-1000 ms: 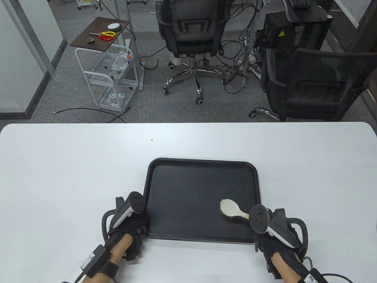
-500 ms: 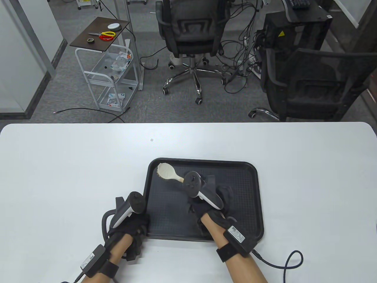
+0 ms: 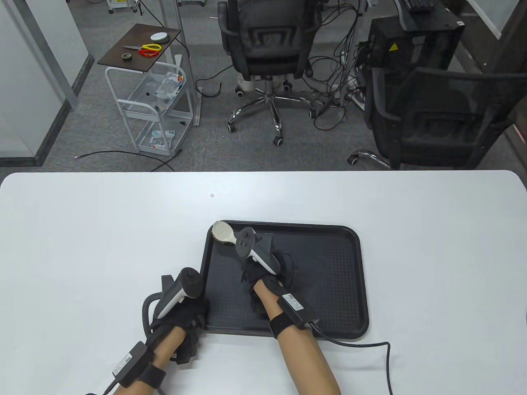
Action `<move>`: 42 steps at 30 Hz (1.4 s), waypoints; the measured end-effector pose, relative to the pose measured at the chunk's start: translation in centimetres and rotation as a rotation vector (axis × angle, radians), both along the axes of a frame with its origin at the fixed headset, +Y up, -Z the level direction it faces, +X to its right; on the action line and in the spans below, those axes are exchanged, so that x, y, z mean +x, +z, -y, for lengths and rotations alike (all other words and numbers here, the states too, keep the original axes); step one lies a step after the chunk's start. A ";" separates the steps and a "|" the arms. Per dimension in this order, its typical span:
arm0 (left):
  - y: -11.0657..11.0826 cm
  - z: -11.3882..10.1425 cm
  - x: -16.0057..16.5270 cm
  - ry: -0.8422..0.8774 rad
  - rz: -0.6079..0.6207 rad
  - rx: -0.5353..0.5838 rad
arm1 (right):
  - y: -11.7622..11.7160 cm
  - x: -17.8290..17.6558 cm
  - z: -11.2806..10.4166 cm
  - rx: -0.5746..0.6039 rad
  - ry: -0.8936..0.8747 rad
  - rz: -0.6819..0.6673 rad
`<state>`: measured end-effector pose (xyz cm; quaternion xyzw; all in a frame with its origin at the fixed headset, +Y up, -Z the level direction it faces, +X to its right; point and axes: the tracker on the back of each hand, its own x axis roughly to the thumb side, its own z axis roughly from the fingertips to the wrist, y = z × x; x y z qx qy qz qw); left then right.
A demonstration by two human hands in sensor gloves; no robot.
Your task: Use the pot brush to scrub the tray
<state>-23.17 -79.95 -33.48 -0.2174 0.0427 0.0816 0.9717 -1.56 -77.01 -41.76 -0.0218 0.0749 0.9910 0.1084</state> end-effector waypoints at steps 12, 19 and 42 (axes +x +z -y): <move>0.0 0.0 0.0 0.000 -0.001 0.000 | 2.4 16.8 -1.2 -0.037 0.064 0.255; 0.0 0.0 0.0 0.001 0.000 -0.001 | 3.9 22.9 -2.2 -0.039 0.189 0.386; 0.0 -0.1 0.0 0.004 0.001 -0.004 | 5.0 2.5 -4.4 0.075 0.050 -0.048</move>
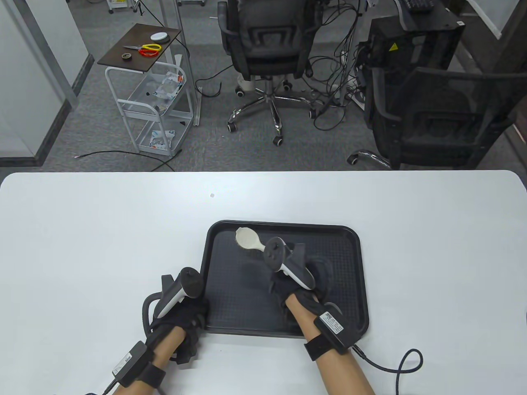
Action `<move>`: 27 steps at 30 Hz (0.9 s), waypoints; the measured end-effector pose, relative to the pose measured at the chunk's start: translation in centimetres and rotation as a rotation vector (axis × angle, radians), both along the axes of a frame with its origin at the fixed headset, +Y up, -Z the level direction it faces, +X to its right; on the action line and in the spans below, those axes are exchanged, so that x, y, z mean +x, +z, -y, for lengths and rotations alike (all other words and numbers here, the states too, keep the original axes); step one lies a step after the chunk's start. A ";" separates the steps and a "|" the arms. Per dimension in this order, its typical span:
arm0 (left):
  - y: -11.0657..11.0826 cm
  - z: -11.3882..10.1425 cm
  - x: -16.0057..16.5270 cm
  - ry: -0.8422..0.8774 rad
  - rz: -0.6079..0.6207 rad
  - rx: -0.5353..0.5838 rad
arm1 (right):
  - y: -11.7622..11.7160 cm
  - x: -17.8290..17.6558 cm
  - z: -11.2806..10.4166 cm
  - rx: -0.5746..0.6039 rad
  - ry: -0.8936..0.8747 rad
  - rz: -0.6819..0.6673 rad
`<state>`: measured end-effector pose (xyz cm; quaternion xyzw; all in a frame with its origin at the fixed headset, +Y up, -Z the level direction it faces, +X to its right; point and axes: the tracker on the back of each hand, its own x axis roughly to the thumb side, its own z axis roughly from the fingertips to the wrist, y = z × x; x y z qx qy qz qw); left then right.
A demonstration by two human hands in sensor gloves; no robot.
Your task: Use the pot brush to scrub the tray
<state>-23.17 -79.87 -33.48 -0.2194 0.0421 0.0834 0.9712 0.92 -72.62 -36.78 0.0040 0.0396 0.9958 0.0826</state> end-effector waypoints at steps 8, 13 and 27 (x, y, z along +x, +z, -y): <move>0.0 0.0 0.0 -0.002 0.001 0.001 | -0.6 -3.6 3.2 -0.041 -0.026 -0.025; 0.0 0.0 0.0 0.001 0.001 0.000 | -0.7 -1.3 3.4 -0.029 0.002 -0.008; 0.0 0.0 0.0 -0.002 0.000 0.001 | 1.5 17.1 2.8 -0.089 0.012 0.322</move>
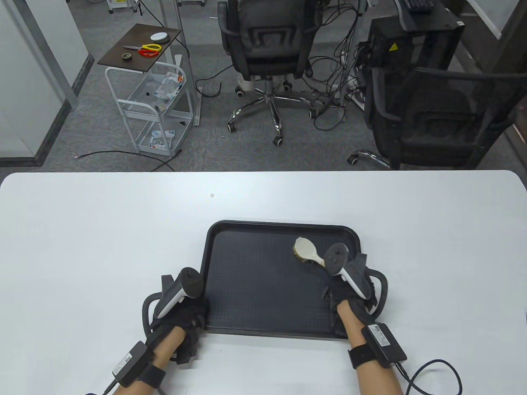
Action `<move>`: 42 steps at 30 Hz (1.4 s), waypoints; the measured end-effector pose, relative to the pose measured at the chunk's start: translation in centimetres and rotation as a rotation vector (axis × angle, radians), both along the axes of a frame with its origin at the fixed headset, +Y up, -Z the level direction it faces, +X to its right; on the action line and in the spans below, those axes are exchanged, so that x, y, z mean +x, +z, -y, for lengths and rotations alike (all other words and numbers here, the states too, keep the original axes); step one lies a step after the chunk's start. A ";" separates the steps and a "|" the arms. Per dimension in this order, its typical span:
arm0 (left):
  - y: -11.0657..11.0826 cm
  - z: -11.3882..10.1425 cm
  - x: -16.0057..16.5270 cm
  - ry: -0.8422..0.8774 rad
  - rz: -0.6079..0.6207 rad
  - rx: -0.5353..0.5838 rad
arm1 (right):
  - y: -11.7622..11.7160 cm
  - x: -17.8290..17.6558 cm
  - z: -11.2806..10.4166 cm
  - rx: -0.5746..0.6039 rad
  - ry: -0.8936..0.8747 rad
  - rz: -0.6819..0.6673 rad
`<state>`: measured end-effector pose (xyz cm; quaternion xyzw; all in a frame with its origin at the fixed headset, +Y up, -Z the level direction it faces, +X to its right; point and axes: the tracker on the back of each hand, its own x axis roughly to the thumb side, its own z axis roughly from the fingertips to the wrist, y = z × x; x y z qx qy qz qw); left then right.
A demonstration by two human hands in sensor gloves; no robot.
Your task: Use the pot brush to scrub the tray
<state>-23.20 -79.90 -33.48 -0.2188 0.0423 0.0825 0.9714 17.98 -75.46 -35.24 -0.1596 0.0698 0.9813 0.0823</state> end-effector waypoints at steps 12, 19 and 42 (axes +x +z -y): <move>0.0 0.0 0.0 -0.001 -0.001 0.001 | 1.1 3.6 -1.4 0.011 0.148 0.074; 0.0 0.0 0.0 -0.001 0.000 0.000 | 1.1 -2.6 -3.2 0.078 0.087 -0.086; 0.0 0.0 0.0 0.000 0.001 0.000 | 3.0 -21.2 -0.4 0.052 -0.051 -0.475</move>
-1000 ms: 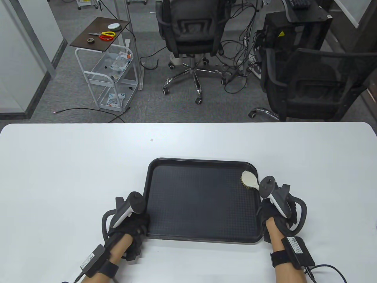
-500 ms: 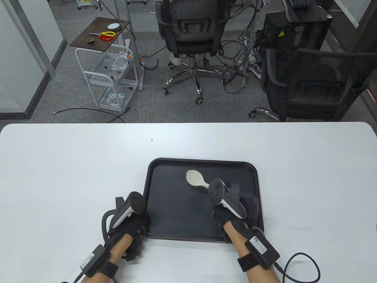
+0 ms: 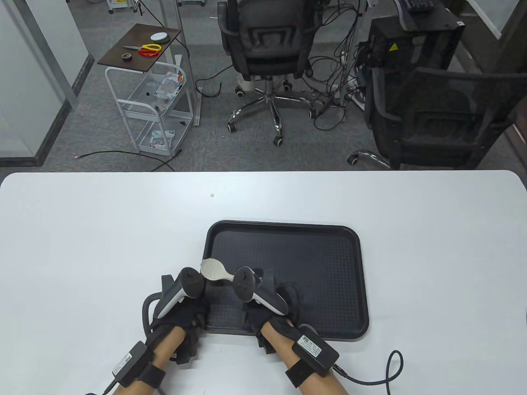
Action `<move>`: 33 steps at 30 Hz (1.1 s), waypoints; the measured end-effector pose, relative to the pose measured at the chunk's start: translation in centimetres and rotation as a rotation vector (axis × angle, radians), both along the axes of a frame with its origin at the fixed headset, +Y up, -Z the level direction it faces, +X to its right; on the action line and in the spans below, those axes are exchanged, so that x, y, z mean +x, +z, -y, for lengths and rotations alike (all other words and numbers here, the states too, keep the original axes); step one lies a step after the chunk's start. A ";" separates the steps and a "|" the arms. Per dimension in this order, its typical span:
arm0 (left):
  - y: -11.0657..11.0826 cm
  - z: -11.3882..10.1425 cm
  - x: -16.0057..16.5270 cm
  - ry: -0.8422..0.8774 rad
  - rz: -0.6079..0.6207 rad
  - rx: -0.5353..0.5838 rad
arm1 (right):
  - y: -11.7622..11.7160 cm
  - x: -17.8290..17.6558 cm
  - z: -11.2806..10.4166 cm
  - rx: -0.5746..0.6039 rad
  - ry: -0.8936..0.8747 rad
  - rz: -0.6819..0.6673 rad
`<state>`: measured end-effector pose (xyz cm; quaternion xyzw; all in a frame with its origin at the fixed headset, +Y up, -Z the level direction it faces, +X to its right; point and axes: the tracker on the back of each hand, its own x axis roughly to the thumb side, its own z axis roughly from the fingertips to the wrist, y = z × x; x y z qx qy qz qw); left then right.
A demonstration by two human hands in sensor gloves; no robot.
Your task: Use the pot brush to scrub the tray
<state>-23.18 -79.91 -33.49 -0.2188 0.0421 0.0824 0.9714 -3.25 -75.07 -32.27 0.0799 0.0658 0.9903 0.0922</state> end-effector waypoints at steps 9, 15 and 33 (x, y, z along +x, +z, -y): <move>0.0 0.0 0.0 0.001 0.000 0.000 | 0.4 4.3 0.9 -0.013 0.003 0.059; 0.0 0.0 0.0 0.000 0.000 0.000 | 0.9 12.2 0.8 -0.042 0.003 0.194; 0.0 0.0 0.0 -0.002 -0.001 0.000 | 2.5 25.3 -1.9 -0.077 0.146 0.491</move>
